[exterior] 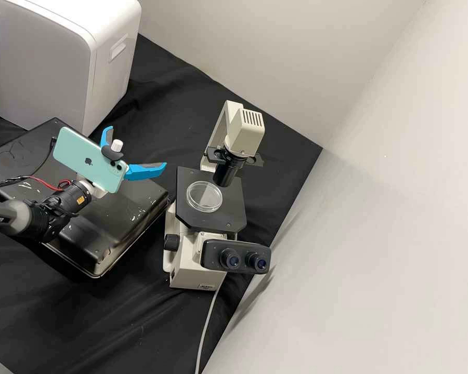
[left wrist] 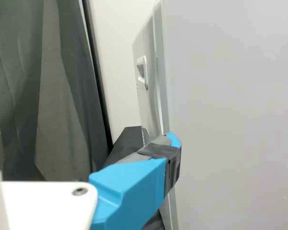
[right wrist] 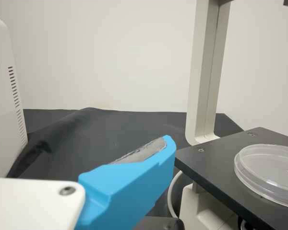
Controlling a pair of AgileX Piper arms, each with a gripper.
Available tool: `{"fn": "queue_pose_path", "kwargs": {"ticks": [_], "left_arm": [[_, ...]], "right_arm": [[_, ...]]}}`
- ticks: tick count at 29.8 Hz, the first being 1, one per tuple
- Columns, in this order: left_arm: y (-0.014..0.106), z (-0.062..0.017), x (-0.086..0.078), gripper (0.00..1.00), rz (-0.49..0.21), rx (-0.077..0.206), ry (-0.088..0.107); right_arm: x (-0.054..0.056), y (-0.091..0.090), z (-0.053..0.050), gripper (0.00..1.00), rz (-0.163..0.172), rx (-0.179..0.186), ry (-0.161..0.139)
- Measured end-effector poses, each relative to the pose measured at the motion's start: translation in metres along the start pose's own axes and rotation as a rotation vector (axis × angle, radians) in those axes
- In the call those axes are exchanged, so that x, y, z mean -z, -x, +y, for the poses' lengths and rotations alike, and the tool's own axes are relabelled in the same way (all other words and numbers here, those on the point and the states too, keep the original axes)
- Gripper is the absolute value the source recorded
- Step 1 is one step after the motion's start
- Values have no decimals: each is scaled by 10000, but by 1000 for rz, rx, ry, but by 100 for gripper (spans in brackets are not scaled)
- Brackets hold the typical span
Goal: Place the petri dish on the bench
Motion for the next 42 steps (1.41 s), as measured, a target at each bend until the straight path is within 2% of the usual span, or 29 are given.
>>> {"fn": "queue_pose_path", "kwargs": {"ticks": [12, 15, 20, 24, 26, 29, 31, 33, 37, 39, 42], "left_arm": [[0, -1, -7, 100, -2, 0, 0], [54, -45, -39, 100, -13, 19, 0], [263, -162, -196, 100, -72, 72, -2], [465, -229, -370, 100, -147, 91, -2], [563, -243, -470, 100, -191, 95, 1], [729, -256, -621, 100, -262, 85, 5], [857, -278, -714, 100, -322, 65, 6], [969, -328, -762, 100, -364, 59, -10], [1149, -414, -794, 100, -416, 81, -16], [1231, -427, -787, 100, -431, 90, -18], [1352, -406, -775, 100, -456, 82, -14]], "right_arm": [[0, 0, 0, 100, 0, 0, 0], [0, 0, 0, 100, 0, 0, 0], [0, 0, 0, 100, 0, 0, 0], [0, 0, 0, 100, 0, 0, 0], [0, 0, 0, 100, 0, 0, 0], [0, 0, 0, 100, 0, 0, 0], [0, 0, 0, 100, 0, 0, 0], [0, 0, 0, 100, 0, 0, 0], [0, 0, 0, 100, 0, 0, 0], [0, 0, 0, 100, 0, 0, 0], [0, 0, 0, 100, 0, 0, 0]]}}
